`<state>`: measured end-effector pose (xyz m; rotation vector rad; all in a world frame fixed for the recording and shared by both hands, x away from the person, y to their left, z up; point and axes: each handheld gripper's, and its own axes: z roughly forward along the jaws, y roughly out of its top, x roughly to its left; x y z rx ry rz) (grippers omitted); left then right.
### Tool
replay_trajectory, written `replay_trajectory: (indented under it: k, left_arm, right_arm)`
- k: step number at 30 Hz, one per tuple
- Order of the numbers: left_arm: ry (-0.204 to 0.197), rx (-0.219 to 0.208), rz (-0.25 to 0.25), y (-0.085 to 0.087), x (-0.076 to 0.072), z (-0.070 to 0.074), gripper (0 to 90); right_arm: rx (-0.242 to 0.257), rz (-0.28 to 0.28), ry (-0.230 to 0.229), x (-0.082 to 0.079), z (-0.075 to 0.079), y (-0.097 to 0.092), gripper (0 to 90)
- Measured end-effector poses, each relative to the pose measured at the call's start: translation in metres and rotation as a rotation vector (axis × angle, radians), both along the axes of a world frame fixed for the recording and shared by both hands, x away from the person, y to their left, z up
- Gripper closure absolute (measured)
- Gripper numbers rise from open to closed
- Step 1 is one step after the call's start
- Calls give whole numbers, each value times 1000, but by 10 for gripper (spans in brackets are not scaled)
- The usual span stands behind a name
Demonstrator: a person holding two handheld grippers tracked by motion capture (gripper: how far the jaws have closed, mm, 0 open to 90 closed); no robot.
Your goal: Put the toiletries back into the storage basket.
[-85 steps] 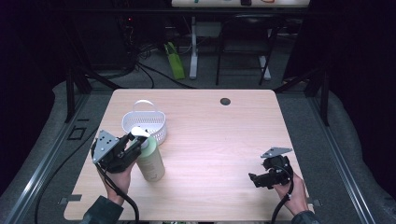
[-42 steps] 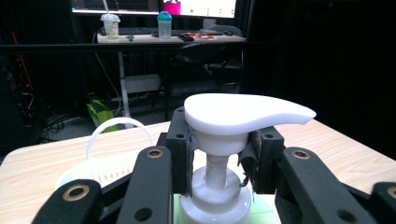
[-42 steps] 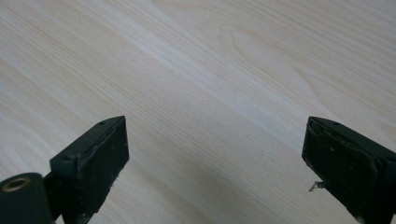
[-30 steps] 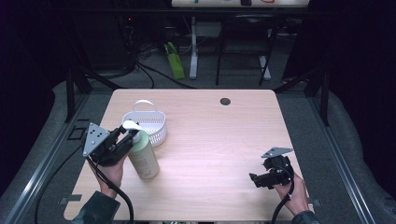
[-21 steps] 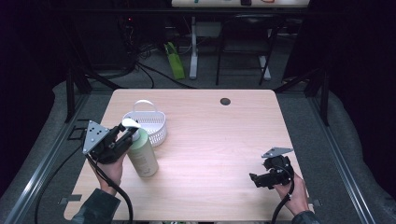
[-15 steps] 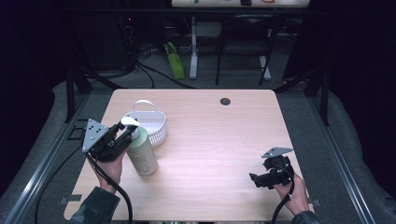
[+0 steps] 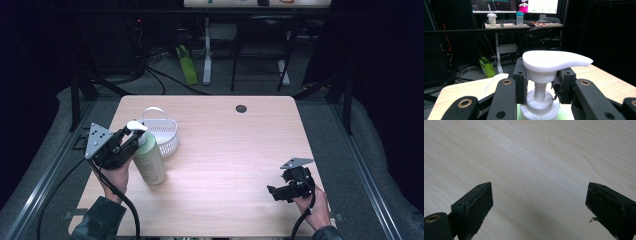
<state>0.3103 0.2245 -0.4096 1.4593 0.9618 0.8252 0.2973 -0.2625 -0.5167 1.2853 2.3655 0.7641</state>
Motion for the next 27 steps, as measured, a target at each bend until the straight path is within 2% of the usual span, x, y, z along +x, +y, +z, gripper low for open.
replay_trajectory:
  k: [27]
  left_arm:
    - [-43, -2, 3, 3, 5, 21, 671]
  right_arm:
    - [0, -2, 2, 0, 0, 0, 68]
